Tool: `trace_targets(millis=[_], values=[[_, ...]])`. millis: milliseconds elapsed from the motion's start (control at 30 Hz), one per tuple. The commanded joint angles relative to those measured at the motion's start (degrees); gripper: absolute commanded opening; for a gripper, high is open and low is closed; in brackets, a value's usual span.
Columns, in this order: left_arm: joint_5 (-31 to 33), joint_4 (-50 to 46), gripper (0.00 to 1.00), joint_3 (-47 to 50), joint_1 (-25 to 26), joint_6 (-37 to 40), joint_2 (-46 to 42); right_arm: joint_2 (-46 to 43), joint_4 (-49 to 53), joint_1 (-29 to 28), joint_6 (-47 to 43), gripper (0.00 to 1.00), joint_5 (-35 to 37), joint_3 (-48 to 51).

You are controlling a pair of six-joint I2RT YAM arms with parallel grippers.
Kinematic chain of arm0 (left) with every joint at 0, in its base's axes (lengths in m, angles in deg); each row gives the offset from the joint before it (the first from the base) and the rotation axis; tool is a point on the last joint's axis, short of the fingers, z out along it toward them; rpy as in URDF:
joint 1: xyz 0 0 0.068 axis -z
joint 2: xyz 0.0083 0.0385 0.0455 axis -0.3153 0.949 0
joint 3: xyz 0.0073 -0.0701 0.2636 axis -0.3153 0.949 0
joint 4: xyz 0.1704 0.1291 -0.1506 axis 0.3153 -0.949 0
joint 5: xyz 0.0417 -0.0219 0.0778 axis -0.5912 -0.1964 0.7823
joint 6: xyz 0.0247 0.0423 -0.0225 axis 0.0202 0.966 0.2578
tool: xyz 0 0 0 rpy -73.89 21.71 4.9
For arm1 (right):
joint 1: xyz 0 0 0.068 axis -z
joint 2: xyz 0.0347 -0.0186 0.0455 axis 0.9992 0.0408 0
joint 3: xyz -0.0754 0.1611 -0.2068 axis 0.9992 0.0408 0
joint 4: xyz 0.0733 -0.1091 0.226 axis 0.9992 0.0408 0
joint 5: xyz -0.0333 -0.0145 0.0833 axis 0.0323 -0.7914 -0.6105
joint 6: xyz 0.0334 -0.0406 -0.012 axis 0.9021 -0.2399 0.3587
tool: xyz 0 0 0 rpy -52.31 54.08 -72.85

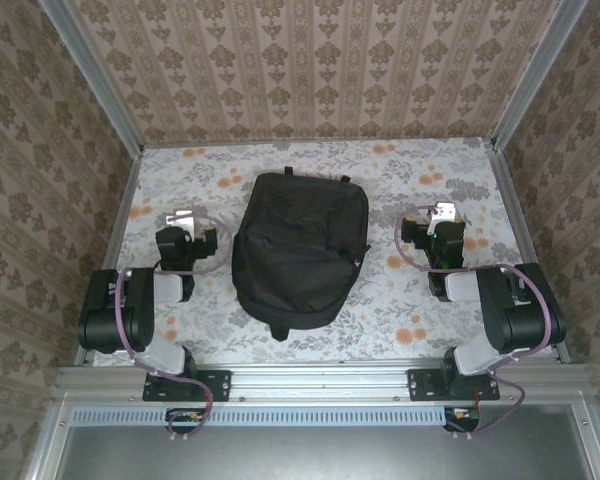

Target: Pack the student bag

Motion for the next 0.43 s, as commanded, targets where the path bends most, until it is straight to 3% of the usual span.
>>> trace_targets(millis=[0,400], values=[[-0.83,1.85,1.00,-0.63,0.21,1.28,-0.69,-0.49,0.21,-0.41,0.11,1.00,0.62,0.17],[-3.52,1.24,1.00,-0.94,-0.31,1.64,-0.69,-0.48,0.20,-0.49,0.03,1.00,0.83,0.16]])
